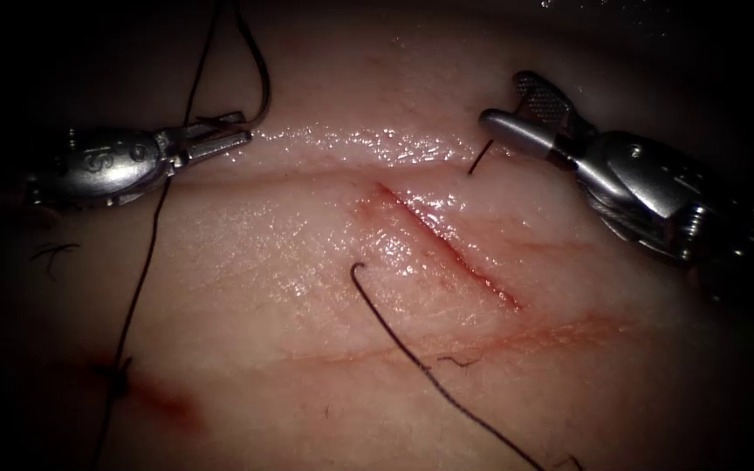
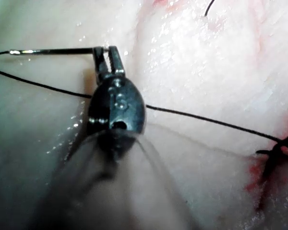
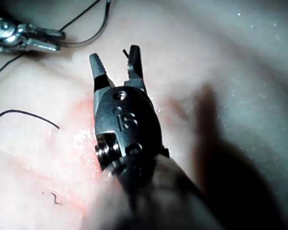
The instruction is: Wound Closure
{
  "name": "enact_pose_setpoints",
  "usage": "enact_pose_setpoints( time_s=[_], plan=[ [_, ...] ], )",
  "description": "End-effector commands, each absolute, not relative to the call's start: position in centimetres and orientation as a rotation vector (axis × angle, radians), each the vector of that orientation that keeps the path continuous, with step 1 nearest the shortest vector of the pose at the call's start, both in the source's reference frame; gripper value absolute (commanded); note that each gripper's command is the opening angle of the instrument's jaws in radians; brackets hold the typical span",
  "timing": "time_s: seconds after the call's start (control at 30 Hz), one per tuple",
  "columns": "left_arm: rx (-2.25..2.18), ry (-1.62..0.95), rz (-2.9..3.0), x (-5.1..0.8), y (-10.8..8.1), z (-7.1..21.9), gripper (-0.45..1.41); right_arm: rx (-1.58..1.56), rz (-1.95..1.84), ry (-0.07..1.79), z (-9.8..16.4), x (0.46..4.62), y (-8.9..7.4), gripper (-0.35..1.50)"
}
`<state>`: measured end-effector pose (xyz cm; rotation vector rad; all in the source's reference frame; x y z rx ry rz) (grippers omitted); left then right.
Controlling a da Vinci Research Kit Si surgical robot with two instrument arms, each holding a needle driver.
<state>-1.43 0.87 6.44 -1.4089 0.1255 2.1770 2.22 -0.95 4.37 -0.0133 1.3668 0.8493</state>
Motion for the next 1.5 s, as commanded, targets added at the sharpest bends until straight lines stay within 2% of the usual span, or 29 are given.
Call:
enact_pose_setpoints(
  time_s=[0.03, 0.13, 0.2, 0.37, 0.47, 0.7, 0.9, 0.97, 1.0, 1.03, 1.07, 1.37, 1.5],
  plan=[
    [-1.399, 0.116, 2.187, -1.44, 0.8, 6.4, 0.59, -0.009, 0.845, 1.37, 4.4, 2.27, -1.0, 0.47],
    [-1.349, 0.082, 2.214, -1.34, 0.8, 6.3, 0.89, -0.002, 0.837, 1.376, 4.4, 2.22, -1.0, 0.47],
    [-1.3, 0.07, 2.237, -1.27, 0.8, 6.2, 1.01, -0.001, 0.834, 1.377, 4.4, 2.18, -1.0, 0.47],
    [-1.161, 0.024, 2.382, -1.07, 0.7, 5.8, 1.2, 0.0, 0.83, 1.377, 4.4, 2.13, -1.1, 0.42],
    [-1.14, 0.031, 2.439, -1.01, 0.6, 5.6, 1.2, 0.0, 0.827, 1.379, 4.4, 2.13, -1.1, 0.41],
    [-1.14, 0.165, 2.599, -1.31, 0.4, 5.3, 0.91, 0.003, 0.824, 1.381, 4.4, 2.12, -1.1, 0.34],
    [-1.076, 0.361, 2.757, -2.01, 0.2, 5.1, 0.69, 0.0, 0.841, 1.363, 4.3, 1.93, -1.1, 0.41],
    [-1.07, 0.415, 2.803, -2.25, 0.1, 5.1, 0.66, -0.001, 0.851, 1.353, 4.3, 1.85, -1.1, 0.49],
    [-1.07, 0.436, 2.826, -2.35, 0.0, 5.1, 0.66, -0.003, 0.859, 1.348, 4.3, 1.79, -1.1, 0.59],
    [-1.087, 0.491, 2.873, -2.58, -0.1, 5.0, 0.66, -0.015, 0.877, 1.353, 4.2, 1.69, -1.0, 0.78],
    [-1.099, 0.513, 2.891, -2.68, -0.1, 5.0, 0.66, -0.015, 0.881, 1.355, 4.2, 1.66, -1.0, 0.84],
    [-1.097, 0.874, 3.019, -3.22, -0.4, 4.7, 0.59, -0.022, 0.897, 1.37, 4.1, 1.6, -1.0, 0.86],
    [-1.143, 0.926, 3.041, -3.35, -0.5, 4.7, 0.54, -0.024, 0.897, 1.37, 4.1, 1.62, -1.0, 0.84]
  ],
)
